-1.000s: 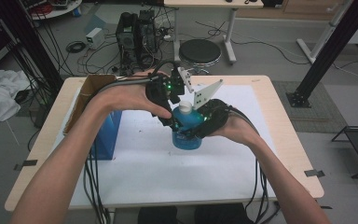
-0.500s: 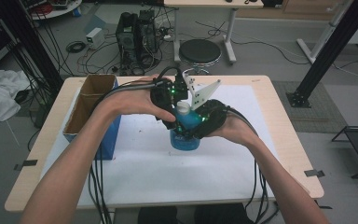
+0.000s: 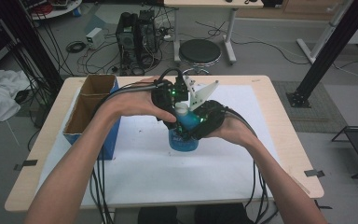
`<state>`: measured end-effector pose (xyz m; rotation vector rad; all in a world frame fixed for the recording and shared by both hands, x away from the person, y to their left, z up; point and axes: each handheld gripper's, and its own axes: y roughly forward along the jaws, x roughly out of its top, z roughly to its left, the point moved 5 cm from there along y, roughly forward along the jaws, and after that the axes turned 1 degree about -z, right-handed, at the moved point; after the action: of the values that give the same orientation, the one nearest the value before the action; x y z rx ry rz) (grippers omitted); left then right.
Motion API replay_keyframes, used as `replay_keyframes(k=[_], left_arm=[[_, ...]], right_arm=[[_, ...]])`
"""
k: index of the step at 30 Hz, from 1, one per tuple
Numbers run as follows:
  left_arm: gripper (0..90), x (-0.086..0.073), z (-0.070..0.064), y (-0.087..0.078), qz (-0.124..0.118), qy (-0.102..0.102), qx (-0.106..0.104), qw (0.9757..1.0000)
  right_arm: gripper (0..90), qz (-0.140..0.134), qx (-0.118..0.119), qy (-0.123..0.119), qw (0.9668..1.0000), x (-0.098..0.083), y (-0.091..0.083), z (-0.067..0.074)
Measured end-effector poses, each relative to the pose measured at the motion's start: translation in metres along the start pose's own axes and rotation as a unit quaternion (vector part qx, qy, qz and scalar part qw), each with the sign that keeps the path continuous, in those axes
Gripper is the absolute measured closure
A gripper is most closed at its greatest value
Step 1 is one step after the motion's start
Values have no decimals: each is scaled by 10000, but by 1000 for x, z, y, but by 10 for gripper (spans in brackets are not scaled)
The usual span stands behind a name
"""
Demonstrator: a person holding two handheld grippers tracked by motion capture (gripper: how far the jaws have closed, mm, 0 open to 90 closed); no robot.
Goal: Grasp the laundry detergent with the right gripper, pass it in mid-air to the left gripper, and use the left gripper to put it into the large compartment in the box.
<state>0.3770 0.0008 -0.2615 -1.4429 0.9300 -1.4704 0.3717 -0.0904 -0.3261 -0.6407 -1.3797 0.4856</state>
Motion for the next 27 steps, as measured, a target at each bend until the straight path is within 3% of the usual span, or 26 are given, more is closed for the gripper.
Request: replay_keyframes(k=[3,4,14,17,27], left_arm=[[247,0,-1,1,5,14,-6,10000],[258,0,-1,3,0,5,-28,10000],[293,0,-1,3,2,41,-28,10000],[294,0,-1,3,24,53,-25,10000],[340,-2,-2,2,25,97,-35,9999]], right_arm=[[450,17,1,-21,10000,0,1,0],[450,103,75,156,9998,-1,0,3],[450,80,43,2,10000,0,1,0],[451,132,95,102,9998,0,1,3],[449,117,119,107,9998,1,2,3]])
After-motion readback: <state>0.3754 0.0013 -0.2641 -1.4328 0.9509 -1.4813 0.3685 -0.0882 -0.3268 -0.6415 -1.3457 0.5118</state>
